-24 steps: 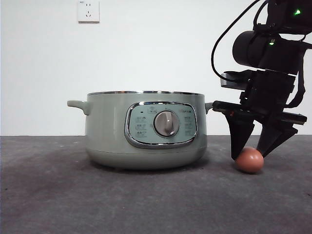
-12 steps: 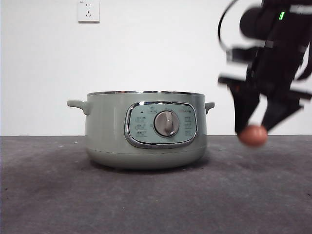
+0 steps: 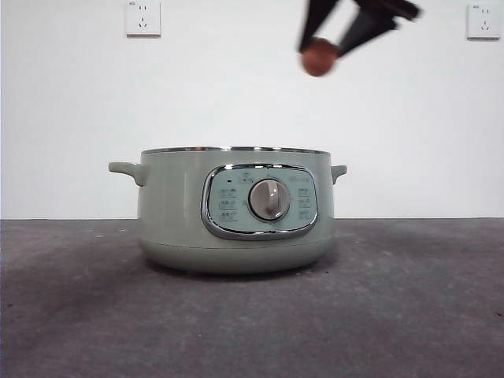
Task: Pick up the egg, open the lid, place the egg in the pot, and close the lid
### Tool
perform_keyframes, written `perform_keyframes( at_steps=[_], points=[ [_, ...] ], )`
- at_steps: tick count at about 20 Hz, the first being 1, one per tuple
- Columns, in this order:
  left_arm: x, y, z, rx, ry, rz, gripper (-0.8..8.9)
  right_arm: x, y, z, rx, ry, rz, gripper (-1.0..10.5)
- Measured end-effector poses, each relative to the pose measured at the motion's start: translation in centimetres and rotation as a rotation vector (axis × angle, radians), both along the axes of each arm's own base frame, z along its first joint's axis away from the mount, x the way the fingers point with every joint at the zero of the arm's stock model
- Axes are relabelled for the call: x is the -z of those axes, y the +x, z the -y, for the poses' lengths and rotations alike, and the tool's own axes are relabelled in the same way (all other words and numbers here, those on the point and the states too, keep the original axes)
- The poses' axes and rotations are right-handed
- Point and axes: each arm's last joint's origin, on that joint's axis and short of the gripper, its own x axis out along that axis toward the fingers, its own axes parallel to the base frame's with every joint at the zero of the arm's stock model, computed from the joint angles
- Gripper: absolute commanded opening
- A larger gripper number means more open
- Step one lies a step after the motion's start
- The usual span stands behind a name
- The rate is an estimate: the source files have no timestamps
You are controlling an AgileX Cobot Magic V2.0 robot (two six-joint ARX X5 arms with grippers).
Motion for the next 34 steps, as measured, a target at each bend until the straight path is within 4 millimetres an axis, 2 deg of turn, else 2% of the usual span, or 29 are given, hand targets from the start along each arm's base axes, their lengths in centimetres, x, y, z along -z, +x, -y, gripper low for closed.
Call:
perform_keyframes(
  at_steps=[3,8,13,17,25,26,27,28,29,32,34],
  points=[
    [0.0,0.0,0.0,0.0,0.0,0.0,-0.07,0.7,2.2,-3.5,-0.056,-0.014,-0.019,-0.2],
    [0.0,0.0,0.0,0.0,0.0,-0.001,-0.08,5.7,6.3,-7.9,-0.104,-0.105,-0.127,-0.2],
    [0.0,0.0,0.0,0.001,0.0,-0.001,-0.08,10.9,8.3,-9.5,-0.118,-0.195,-0.222,-0.2],
    [0.0,0.0,0.0,0.001,0.0,-0.003,-0.08,13.1,8.8,-9.8,-0.126,-0.241,-0.267,-0.2],
    [0.1,0.0,0.0,0.002,0.002,-0.009,-0.08,13.9,8.7,-9.7,-0.124,-0.294,-0.293,-0.1],
    [0.1,0.0,0.0,0.002,0.002,-0.009,-0.08,13.9,8.7,-9.7,-0.124,-0.294,-0.296,0.2],
    [0.1,0.0,0.0,0.002,0.002,-0.009,-0.08,13.9,8.7,-9.7,-0.124,-0.294,-0.296,1.0],
    [0.1,0.0,0.0,0.002,0.002,-0.009,-0.08,13.9,8.7,-9.7,-0.124,-0.294,-0.296,2.6],
    [0.1,0.0,0.0,0.002,0.002,-0.009,-0.08,13.9,8.7,-9.7,-0.125,-0.294,-0.296,3.6],
    [0.1,0.0,0.0,0.002,0.002,-0.009,-0.08,13.5,8.8,-9.8,-0.13,-0.293,-0.306,3.8],
    [0.1,0.0,0.0,0.002,0.002,-0.009,-0.08,11.4,9.0,-9.9,-0.129,-0.279,-0.281,3.8]
  ],
)
